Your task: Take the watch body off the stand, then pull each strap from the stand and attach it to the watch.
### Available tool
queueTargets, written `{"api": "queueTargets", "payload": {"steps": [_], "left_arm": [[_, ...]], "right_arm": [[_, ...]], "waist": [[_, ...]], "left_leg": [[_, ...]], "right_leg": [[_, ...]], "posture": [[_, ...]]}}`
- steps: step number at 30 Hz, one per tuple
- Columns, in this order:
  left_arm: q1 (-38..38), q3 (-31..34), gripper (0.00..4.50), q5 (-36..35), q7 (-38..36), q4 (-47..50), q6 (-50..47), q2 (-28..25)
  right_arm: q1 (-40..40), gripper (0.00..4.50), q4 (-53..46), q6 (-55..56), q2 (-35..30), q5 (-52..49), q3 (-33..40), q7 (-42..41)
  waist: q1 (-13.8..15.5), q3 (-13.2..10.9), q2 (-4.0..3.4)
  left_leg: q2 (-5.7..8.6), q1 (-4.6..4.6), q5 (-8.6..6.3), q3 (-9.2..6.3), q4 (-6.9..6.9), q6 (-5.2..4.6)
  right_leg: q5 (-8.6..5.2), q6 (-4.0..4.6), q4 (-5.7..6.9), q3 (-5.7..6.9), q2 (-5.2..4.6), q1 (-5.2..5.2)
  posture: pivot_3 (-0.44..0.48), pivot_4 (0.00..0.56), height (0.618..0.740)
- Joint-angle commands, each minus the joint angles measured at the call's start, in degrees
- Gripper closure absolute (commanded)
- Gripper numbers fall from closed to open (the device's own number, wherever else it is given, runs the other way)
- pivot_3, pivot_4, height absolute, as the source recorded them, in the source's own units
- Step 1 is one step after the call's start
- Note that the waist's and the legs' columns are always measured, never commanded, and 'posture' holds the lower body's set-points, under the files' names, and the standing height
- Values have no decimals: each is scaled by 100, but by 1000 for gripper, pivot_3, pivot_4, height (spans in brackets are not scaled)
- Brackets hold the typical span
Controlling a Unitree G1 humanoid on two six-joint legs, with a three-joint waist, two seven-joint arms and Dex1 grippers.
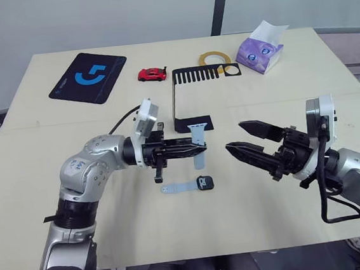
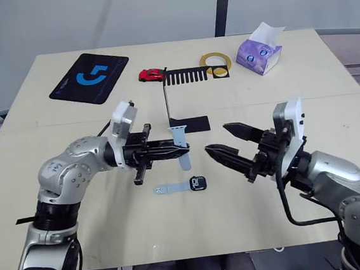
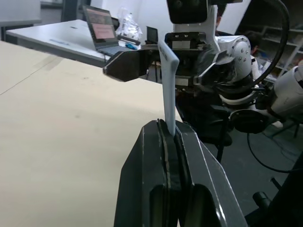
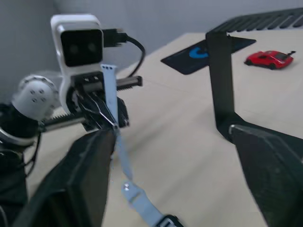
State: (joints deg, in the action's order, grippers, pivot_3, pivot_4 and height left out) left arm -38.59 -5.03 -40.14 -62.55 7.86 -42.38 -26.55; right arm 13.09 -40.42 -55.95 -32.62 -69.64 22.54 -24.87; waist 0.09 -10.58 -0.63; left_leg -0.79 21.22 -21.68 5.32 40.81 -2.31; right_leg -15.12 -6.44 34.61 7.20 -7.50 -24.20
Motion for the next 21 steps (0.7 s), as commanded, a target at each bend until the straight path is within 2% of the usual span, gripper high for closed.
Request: {"api": "queueTargets", "payload": {"steps": [1, 7, 17, 20, 21], "left_arm": [[-174, -97, 4500, 96, -75, -167, 121, 82], [-354, -235, 4500, 152, -252, -287, 227, 177], [-400, -268, 4500, 117, -287, -219, 206, 284], [-413, -270, 4500, 135, -295, -228, 215, 299], [-430, -273, 4500, 147, -293, -244, 222, 313]], "right_arm": [[162, 20, -168, 171, 74, -946, -228, 821], [529, 20, 114, 416, 105, -1478, -718, 1615], [561, 20, 173, 636, -32, -1340, -1163, 1488], [572, 726, 171, 687, -32, -1284, -1216, 1419], [575, 726, 166, 696, -40, -1264, -1232, 1383]], "waist": [[-1, 0, 0], [8, 0, 1], [19, 0, 1], [19, 0, 1], [16, 0, 1]], "left_leg": [[0, 0, 0, 0, 0, 0], [1, 2, 2, 0, 4, -3], [3, 7, 2, 1, 4, -7], [3, 7, 2, 1, 4, -7], [3, 7, 2, 1, 4, -7]], "right_leg": [[0, 0, 0, 0, 0, 0], [0, 0, 0, 2, 1, 0], [2, -3, -6, 2, 0, 0], [2, -3, -6, 2, 0, 0], [2, -3, -6, 2, 0, 0]], "posture": [[0, 150, 738], [0, 150, 738], [0, 150, 738], [0, 150, 738], [0, 150, 738]]}}
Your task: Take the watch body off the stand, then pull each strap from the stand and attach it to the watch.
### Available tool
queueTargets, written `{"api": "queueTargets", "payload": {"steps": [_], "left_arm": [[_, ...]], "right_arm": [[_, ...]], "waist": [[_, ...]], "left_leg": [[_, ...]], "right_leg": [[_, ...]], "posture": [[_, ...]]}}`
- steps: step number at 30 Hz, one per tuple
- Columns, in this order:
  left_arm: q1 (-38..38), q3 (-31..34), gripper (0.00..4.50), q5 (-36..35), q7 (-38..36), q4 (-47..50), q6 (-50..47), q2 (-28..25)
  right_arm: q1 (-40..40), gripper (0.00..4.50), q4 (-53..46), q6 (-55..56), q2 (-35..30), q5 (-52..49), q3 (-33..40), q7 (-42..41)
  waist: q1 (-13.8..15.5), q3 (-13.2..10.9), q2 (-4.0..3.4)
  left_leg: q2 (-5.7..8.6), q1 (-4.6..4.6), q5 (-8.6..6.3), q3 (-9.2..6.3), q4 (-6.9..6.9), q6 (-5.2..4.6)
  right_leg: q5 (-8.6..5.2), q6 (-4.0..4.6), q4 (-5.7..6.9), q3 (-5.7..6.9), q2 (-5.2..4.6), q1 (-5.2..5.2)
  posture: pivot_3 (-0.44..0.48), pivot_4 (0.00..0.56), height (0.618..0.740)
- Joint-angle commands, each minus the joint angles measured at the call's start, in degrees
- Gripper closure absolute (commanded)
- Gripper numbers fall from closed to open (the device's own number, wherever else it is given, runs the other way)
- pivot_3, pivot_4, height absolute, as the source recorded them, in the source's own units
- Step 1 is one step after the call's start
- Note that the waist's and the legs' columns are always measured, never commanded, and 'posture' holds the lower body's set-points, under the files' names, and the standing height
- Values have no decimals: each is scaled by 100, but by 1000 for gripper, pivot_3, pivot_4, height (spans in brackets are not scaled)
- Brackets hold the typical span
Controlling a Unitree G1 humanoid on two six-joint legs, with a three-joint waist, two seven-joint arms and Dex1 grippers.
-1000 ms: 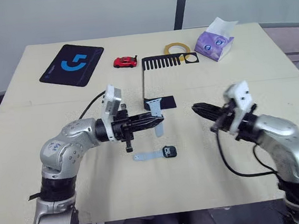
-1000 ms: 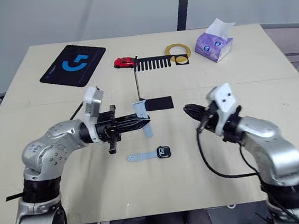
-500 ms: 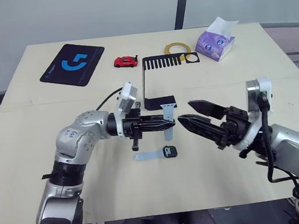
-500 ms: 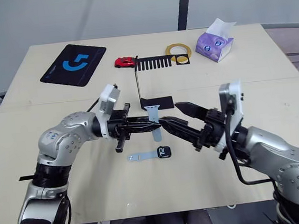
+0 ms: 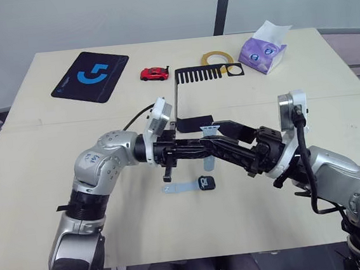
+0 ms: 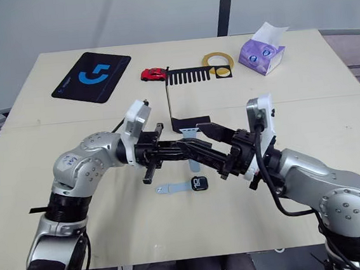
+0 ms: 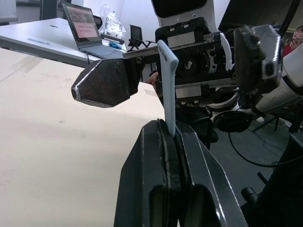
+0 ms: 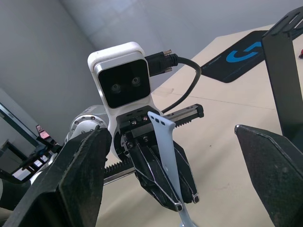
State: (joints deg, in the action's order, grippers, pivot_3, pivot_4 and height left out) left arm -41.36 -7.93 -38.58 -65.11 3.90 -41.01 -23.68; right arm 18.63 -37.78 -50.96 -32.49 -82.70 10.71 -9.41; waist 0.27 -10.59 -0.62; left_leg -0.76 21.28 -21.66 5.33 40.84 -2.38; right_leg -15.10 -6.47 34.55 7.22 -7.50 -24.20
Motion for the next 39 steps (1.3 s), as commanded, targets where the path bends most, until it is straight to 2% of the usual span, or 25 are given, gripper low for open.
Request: {"api": "queueTargets", "payload": {"steps": [1, 9, 11, 29, 32, 36, 37, 39], "left_arm": [[-166, 15, 4500, -1, -34, 141, 90, 35], [-211, 48, 4500, 11, -12, 139, 70, 73], [-205, 53, 4500, 11, -9, 145, 75, 81], [-194, 89, 4500, -16, 73, 119, 74, 186], [-192, 95, 4500, -10, 76, 108, 82, 198], [-191, 117, 4500, -19, 90, 95, 67, 222], [-193, 122, 4500, -20, 94, 89, 62, 228], [-207, 137, 4500, -32, 120, 67, 36, 247]], "right_arm": [[20, 726, -102, 214, -60, 60, -70, -180], [-57, 726, -113, 374, -64, 150, -119, -261], [-60, 1254, -110, 391, -72, 180, -131, -274], [-109, 1254, -124, 535, -68, 281, -217, -259], [-111, 2123, -112, 553, -62, 261, -210, -236], [-100, 4069, -91, 618, -40, 188, -195, -210], [-98, 4426, -90, 629, -42, 186, -197, -206], [-103, 4426, -93, 642, -51, 196, -205, -213]], "waist": [[-3, 0, 0], [7, 0, 0], [8, 0, 0], [23, 0, 0], [40, 0, 0], [67, 0, 0], [75, 0, 0], [91, 0, 0]], "left_leg": [[0, 0, 0, 0, 0, 0], [0, 0, 0, 0, 1, 0], [0, 0, 0, 0, 1, 0], [0, 0, 0, 0, 2, 0], [0, 0, 0, 0, 3, 0], [0, 0, 0, 1, 4, 0], [0, 0, 0, 1, 4, 0], [0, 0, 0, 1, 4, 0]], "right_leg": [[0, 0, 0, 0, 0, 0], [0, 0, 0, 0, 0, 0], [0, 0, 0, 0, 0, 0], [0, 0, 1, 0, 1, 0], [0, 0, 1, 0, 1, 0], [0, 0, 2, 0, 1, 0], [0, 0, 2, 0, 1, 0], [0, 0, 2, -1, 1, 0]], "posture": [[0, 150, 738], [0, 150, 738], [0, 150, 738], [0, 150, 738], [0, 150, 738], [0, 150, 738], [0, 150, 738], [0, 150, 738]]}}
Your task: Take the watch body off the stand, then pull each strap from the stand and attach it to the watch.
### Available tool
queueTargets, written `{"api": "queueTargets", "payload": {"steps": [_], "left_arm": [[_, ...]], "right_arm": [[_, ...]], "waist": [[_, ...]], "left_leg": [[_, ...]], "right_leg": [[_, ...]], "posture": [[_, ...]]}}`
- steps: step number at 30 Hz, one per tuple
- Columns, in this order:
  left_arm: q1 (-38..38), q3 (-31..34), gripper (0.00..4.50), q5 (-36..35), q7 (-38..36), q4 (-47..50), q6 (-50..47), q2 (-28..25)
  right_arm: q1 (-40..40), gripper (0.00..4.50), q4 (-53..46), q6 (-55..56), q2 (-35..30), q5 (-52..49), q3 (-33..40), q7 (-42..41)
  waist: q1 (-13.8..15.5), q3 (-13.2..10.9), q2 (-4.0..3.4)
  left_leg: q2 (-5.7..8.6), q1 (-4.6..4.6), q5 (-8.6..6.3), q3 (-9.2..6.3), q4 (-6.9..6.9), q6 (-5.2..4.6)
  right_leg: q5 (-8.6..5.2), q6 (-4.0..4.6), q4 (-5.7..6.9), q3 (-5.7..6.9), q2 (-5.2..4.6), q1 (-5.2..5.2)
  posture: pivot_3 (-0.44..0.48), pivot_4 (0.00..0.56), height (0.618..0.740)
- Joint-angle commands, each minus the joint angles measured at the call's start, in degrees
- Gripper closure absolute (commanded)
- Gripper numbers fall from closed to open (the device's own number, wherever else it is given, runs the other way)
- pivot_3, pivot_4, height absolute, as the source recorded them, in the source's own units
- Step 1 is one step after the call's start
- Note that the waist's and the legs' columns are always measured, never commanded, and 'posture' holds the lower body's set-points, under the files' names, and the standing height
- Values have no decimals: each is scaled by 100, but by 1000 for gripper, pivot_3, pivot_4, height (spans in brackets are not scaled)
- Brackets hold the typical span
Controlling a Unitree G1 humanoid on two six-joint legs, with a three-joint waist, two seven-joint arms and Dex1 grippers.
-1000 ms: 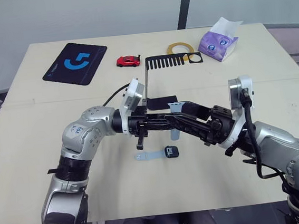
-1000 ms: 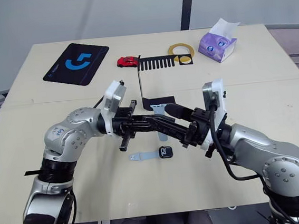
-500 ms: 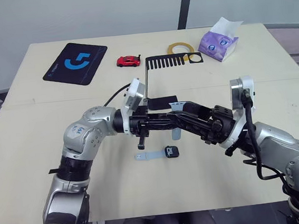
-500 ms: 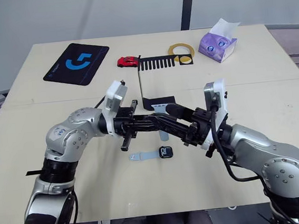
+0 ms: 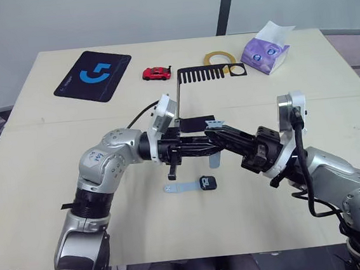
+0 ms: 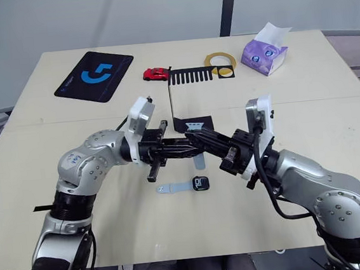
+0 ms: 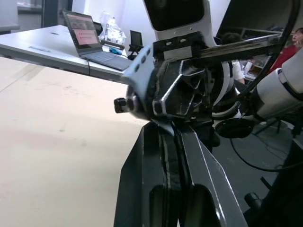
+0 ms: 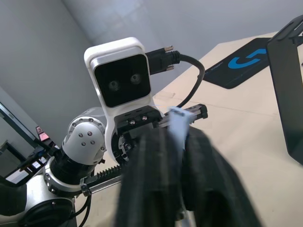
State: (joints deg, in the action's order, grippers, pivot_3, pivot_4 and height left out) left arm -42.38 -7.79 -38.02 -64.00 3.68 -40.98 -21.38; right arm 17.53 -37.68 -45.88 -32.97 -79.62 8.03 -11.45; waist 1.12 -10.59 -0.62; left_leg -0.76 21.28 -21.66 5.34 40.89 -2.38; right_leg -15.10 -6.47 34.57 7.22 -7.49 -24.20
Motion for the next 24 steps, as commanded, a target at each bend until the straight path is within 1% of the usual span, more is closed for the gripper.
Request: {"api": "queueTargets", "payload": {"steps": [1, 9, 12, 13, 15, 17, 18, 19, 21, 22, 24], "left_arm": [[-111, 128, 4500, -94, 20, 81, 23, 25], [-159, 170, 4500, -103, 51, 10, -23, 52], [-181, 179, 4500, -171, 8, -8, -174, 7], [-188, 181, 3747, -172, -5, -9, -194, -11], [-199, 162, 3028, -128, -209, 4, -223, -239], [-220, 72, 1958, 35, -462, 39, -156, -575], [-229, -41, 1549, 204, -545, 80, -80, -776], [-235, -122, 1045, 313, -595, 110, -26, -912], [-178, -314, 123, 510, -649, 243, 26, -1124], [-87, -463, 49, 661, -637, 363, 107, -1202], [94, -771, 49, 1002, -510, 587, 249, -1295]], "right_arm": [[5, 4426, -105, 138, -7, -107, 60, -13], [16, 4426, -105, 225, 28, -66, 24, -12], [35, 4426, -132, 231, -10, -5, 20, -44], [40, 4500, -141, 229, -28, 17, 21, -57], [51, 4500, -228, 185, -200, 123, 87, -101], [13, 4500, -392, 110, -541, 241, 258, -147], [-116, 4500, -547, 69, -845, 345, 439, -223], [-215, 4500, -654, 60, -1067, 404, 557, -273], [-487, 4500, -857, 91, -1422, 528, 791, -333], [-698, 4500, -980, 108, -1600, 679, 960, -379], [-1108, 4500, -1207, 127, -1903, 1003, 1270, -477]], "waist": [[10, 0, 0], [21, 0, 0], [21, 0, 0], [21, 0, 0], [20, 0, 0], [16, 0, 0], [16, 0, 0], [23, 0, 0], [41, 0, 1], [52, 0, 1], [60, 0, 1]], "left_leg": [[0, 0, 0, 0, 0, 0], [0, 0, 0, 0, 1, 0], [0, 0, 0, 0, 1, 0], [0, 0, 0, 0, 2, 0], [0, 0, 0, 0, 2, 0], [0, 0, 0, 1, 2, 0], [0, 0, 0, 1, 1, 0], [0, 0, 0, 0, 1, 0], [0, 0, 0, -3, -2, -1], [0, 3, -1, -3, -2, -1], [3, 3, -3, -3, -1, -6]], "right_leg": [[0, 0, 0, 0, 0, 0], [0, 0, 1, 1, 0, 0], [0, 0, 2, 0, 0, 0], [0, 0, 2, 1, 0, 0], [0, 0, 2, 1, 0, 0], [0, 0, 3, 1, 1, 0], [0, 0, 3, 1, 1, -1], [0, 0, 1, 1, 2, -1], [0, 0, -3, 4, 2, 0], [0, 0, -5, 5, 1, 0], [1, -1, -7, 3, -1, 2]], "posture": [[0, 150, 738], [0, 150, 738], [0, 150, 738], [0, 150, 738], [0, 150, 738], [0, 150, 738], [0, 150, 738], [0, 150, 738], [0, 150, 738], [0, 150, 738], [0, 150, 738]]}}
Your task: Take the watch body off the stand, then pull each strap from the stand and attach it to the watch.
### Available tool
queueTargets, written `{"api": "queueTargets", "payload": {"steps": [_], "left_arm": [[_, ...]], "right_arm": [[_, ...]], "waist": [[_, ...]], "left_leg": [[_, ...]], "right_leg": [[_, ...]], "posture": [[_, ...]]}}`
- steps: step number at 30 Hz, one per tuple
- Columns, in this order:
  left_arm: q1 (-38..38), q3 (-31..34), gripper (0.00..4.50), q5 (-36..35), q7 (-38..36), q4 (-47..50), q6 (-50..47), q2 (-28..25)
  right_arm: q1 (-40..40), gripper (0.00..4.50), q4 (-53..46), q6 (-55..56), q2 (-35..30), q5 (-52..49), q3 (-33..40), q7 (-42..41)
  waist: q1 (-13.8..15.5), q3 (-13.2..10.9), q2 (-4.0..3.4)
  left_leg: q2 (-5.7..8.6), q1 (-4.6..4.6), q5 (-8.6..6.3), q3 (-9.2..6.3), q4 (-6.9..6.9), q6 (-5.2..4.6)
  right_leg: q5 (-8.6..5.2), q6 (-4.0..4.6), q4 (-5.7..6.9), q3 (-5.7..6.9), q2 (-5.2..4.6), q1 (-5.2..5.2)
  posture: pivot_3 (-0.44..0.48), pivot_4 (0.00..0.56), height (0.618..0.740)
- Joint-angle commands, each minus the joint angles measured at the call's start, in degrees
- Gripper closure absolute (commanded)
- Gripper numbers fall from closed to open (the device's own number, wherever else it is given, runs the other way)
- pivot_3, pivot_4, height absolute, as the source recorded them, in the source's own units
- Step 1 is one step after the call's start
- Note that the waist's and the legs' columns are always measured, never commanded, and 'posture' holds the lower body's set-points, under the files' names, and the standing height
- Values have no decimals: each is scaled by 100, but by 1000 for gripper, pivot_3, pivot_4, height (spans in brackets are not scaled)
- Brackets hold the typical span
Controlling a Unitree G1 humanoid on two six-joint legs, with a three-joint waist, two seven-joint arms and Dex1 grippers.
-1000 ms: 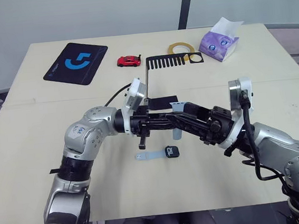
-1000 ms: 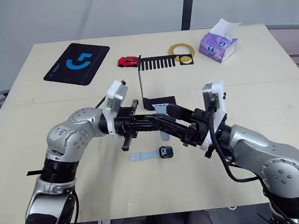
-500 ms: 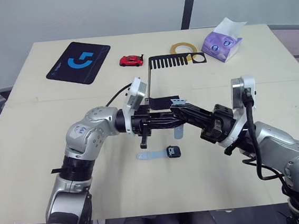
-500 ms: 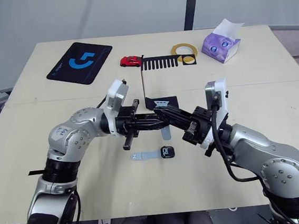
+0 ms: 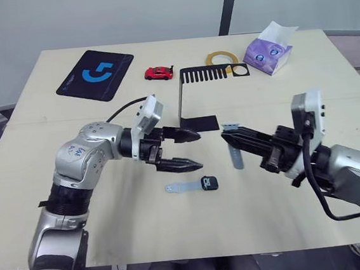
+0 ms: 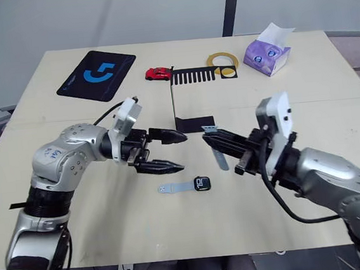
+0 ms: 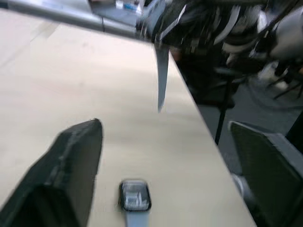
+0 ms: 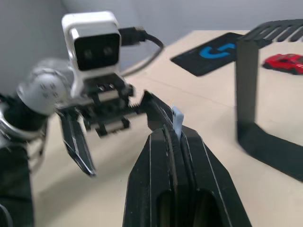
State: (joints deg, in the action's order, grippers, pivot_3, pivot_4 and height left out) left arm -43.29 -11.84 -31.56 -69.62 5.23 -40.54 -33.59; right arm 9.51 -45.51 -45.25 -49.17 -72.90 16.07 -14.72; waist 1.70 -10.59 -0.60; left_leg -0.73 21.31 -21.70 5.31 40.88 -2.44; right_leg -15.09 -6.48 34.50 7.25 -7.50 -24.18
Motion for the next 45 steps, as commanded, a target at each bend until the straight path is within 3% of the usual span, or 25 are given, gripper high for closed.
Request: {"api": "queueTargets", "payload": {"steps": [1, 4, 9, 14, 27, 30, 45], "left_arm": [[314, -560, 49, 588, 179, 566, 318, -79], [565, -979, 49, 1234, 593, 695, 590, -33], [747, -1231, 49, 1755, 965, 521, 969, 208], [865, -1422, 49, 2049, 1097, 418, 1127, 441], [857, -1586, 49, 2723, 1538, 6, 1230, 849], [855, -1610, 665, 2716, 1475, -8, 1137, 885], [853, -1680, 665, 3001, 1607, -234, 1147, 1114]], "right_arm": [[-620, 4500, -621, 67, -482, 673, 693, -271], [-1453, 4500, -1124, 186, -871, 1629, 1284, -678], [-2634, 4500, -1445, 912, -979, 3356, 1847, -1327], [-3322, 4500, -1443, 1684, -598, 4590, 2032, -1634], [-3150, 4500, -1358, 1913, -164, 5329, 1447, -1783], [-3032, 4500, -1335, 1895, -114, 5375, 1286, -1761], [-2790, 4500, -1281, 1932, 1, 5684, 836, -1844]], "waist": [[-1, -1, 1], [13, -3, 5], [15, -8, 15], [22, -8, 16], [-2, -7, 16], [-5, -7, 16], [4, -6, 16]], "left_leg": [[3, 1, -1, 3, 0, -3], [5, 5, -4, 7, 3, -7], [2, -3, -3, 10, 9, -11], [3, -4, -3, 11, 9, -12], [3, -8, -2, 11, 12, -12], [3, -8, -2, 12, 13, -12], [4, -9, -2, 10, 17, -13]], "right_leg": [[2, -4, -5, -3, -2, 0], [6, -11, -14, -7, -2, 2], [6, -11, -8, -22, 2, 5], [6, -11, -7, -23, 4, 6], [7, -12, 0, -25, 5, 6], [7, -12, 1, -25, 5, 6], [7, -12, 5, -24, 4, 8]], "posture": [[0, 150, 738], [0, 150, 738], [0, 150, 738], [0, 150, 738], [0, 150, 738], [0, 150, 738], [0, 150, 738]]}}
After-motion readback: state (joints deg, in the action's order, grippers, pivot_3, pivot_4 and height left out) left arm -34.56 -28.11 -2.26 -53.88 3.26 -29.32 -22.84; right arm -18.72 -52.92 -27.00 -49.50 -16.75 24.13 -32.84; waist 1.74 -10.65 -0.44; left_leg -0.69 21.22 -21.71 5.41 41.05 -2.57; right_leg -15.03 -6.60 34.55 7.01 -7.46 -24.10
